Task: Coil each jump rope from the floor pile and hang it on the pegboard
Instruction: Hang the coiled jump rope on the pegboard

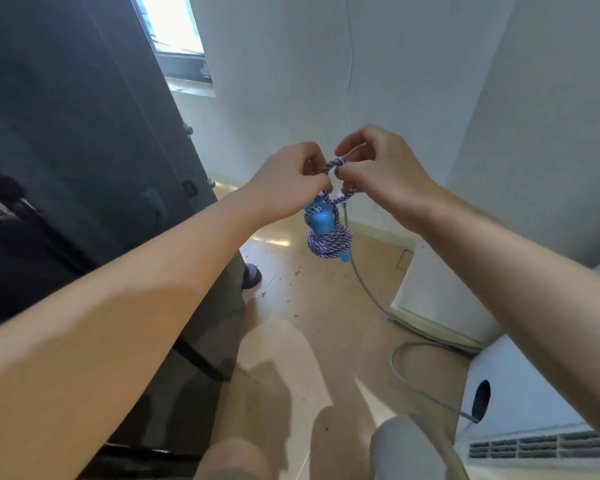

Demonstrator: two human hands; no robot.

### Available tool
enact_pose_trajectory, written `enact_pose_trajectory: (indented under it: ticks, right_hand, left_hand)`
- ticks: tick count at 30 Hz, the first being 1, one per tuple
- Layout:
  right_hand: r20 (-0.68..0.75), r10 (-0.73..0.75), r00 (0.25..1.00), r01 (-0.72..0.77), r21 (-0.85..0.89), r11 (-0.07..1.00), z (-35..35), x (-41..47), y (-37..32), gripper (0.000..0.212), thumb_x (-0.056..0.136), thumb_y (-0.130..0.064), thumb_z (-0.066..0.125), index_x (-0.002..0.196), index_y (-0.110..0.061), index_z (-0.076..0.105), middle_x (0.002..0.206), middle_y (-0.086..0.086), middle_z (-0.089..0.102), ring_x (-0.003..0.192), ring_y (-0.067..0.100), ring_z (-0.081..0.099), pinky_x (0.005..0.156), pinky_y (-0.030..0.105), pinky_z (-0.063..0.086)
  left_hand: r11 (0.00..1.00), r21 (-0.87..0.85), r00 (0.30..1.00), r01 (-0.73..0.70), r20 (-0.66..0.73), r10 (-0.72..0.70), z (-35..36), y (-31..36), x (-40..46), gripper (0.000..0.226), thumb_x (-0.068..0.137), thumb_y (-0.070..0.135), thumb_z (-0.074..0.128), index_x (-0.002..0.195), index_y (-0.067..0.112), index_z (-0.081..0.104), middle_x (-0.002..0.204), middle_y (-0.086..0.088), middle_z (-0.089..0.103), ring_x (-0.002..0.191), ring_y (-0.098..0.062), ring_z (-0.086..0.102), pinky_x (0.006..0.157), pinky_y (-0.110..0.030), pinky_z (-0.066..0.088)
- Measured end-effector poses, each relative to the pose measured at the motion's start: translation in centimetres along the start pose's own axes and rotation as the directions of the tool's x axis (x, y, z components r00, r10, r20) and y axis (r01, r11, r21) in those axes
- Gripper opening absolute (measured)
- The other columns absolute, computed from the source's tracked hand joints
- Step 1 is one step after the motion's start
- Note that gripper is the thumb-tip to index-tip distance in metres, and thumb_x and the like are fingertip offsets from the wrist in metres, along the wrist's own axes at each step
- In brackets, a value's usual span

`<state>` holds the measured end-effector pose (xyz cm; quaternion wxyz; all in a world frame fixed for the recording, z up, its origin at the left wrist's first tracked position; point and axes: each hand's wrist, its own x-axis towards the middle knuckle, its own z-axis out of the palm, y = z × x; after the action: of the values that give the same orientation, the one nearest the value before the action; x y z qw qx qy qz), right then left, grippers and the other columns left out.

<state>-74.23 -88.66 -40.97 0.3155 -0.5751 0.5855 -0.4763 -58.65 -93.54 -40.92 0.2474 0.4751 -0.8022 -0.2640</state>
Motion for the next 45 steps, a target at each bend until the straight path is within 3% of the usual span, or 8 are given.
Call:
enact_pose_trajectory:
  ticks: [5, 9, 12, 16, 21, 25, 34, 45]
  right_hand:
    - [-0.029, 0.022, 0.999, -0.021, 0.031, 0.999, -2.5, 5.5, -6.7, 0.024, 0.080, 0.007, 0.061, 0.100, -0.006, 0.061, 0.087, 0.016, 0.065, 0.066, 0.021, 0.063, 0.071, 0.042, 0.058]
    - [-0.023, 0.008, 1.000, -0.007, 0.064, 0.998, -5.8, 9.4, -15.0, 0.023, 0.080, 0.011, 0.062, 0.095, -0.006, 0.060, 0.075, 0.008, 0.059, 0.061, 0.022, 0.059, 0.066, 0.039, 0.053]
    - [-0.036, 0.038, 0.999, -0.034, 0.088, 0.996, -8.6, 12.2, -21.9, 0.025, 0.081, 0.014, 0.059, 0.098, -0.004, 0.058, 0.075, 0.007, 0.057, 0.061, 0.021, 0.058, 0.064, 0.036, 0.050]
    - [-0.050, 0.073, 0.996, -0.070, 0.065, 0.995, -13.0, 15.3, -30.5, 0.026, 0.080, 0.012, 0.060, 0.095, -0.009, 0.058, 0.079, 0.007, 0.058, 0.062, 0.016, 0.059, 0.062, 0.030, 0.050]
    - [-0.096, 0.070, 0.993, -0.074, -0.037, 0.997, -17.4, 18.3, -38.6, 0.023, 0.077, 0.009, 0.064, 0.093, -0.007, 0.064, 0.082, 0.010, 0.061, 0.076, 0.019, 0.058, 0.080, 0.048, 0.056]
    - [-0.152, 0.032, 0.988, -0.043, -0.069, 0.997, -19.5, 20.0, -43.2, 0.017, 0.081, 0.008, 0.063, 0.088, -0.007, 0.065, 0.085, 0.019, 0.067, 0.077, 0.022, 0.060, 0.079, 0.047, 0.056]
    - [-0.260, 0.009, 0.966, -0.053, -0.164, 0.985, -22.1, 24.3, -43.6, 0.005, 0.088, -0.012, 0.070, 0.084, -0.015, 0.067, 0.075, 0.000, 0.065, 0.070, 0.015, 0.057, 0.069, 0.040, 0.052]
    - [-0.331, 0.092, 0.939, -0.142, -0.132, 0.981, -23.0, 31.4, -40.0, 0.012, 0.089, -0.014, 0.066, 0.081, -0.021, 0.061, 0.075, -0.003, 0.063, 0.067, 0.019, 0.062, 0.059, 0.028, 0.050]
  left_hand:
    - [0.996, -0.090, 0.999, -0.003, 0.040, 0.007, -6.2, 3.6, 5.2, 0.008, 0.084, 0.011, 0.068, 0.091, 0.015, 0.067, 0.088, -0.010, 0.075, 0.089, -0.026, 0.070, 0.087, -0.043, 0.057]
    - [0.991, -0.131, 0.995, -0.035, 0.092, 0.047, -13.3, 9.8, 8.8, 0.013, 0.086, 0.006, 0.065, 0.096, 0.008, 0.072, 0.078, -0.002, 0.072, 0.069, -0.010, 0.063, 0.070, -0.025, 0.053]
    - [0.987, -0.156, 0.993, -0.037, 0.106, 0.054, -18.9, 14.6, 11.5, 0.009, 0.088, 0.006, 0.064, 0.093, 0.005, 0.071, 0.084, -0.013, 0.073, 0.068, -0.011, 0.059, 0.060, -0.017, 0.045]
    - [0.978, -0.206, 0.988, -0.041, 0.134, 0.070, -26.3, 21.1, 14.9, 0.006, 0.089, 0.007, 0.066, 0.092, 0.004, 0.070, 0.088, -0.015, 0.076, 0.071, -0.013, 0.061, 0.065, -0.023, 0.047]
    - [0.979, -0.174, 0.974, -0.109, 0.178, 0.140, -33.8, 27.9, 18.5, 0.009, 0.088, 0.009, 0.068, 0.091, 0.001, 0.070, 0.088, -0.016, 0.075, 0.072, -0.013, 0.065, 0.062, -0.018, 0.050]
    - [0.975, -0.136, 0.964, -0.174, 0.179, 0.197, -37.6, 31.2, 21.2, 0.009, 0.087, 0.016, 0.071, 0.088, 0.007, 0.073, 0.083, -0.008, 0.076, 0.082, -0.023, 0.071, 0.077, -0.037, 0.057]
    - [0.982, -0.018, 0.961, -0.190, 0.199, 0.190, -38.8, 34.2, 26.0, 0.015, 0.089, 0.030, 0.071, 0.085, 0.017, 0.075, 0.076, -0.001, 0.073, 0.083, -0.028, 0.070, 0.080, -0.047, 0.059]
    - [0.984, 0.088, 0.973, -0.152, 0.187, 0.134, -35.6, 33.3, 34.1, 0.019, 0.093, 0.032, 0.065, 0.091, 0.015, 0.071, 0.087, -0.003, 0.072, 0.086, -0.022, 0.068, 0.080, -0.040, 0.057]
